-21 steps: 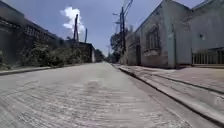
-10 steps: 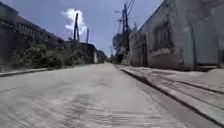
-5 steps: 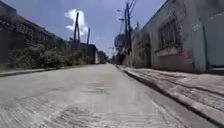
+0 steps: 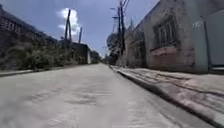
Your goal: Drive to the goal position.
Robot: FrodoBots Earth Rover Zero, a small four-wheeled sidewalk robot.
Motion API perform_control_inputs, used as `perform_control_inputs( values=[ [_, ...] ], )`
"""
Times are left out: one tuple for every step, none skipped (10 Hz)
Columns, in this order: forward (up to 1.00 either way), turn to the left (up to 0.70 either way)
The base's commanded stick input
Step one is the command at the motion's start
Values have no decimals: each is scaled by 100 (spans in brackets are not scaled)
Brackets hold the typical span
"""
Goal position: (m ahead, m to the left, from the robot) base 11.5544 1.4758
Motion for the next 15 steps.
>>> perform_control_inputs(
  values=[
    [100,0],
    [100,0],
    [100,0],
    [100,0],
    [100,1],
    [100,16],
    [100,32],
    [100,3],
    [100,1],
    [100,0],
    [100,0],
    [100,0],
    [100,0],
    [100,0],
    [100,0]
  ],
)
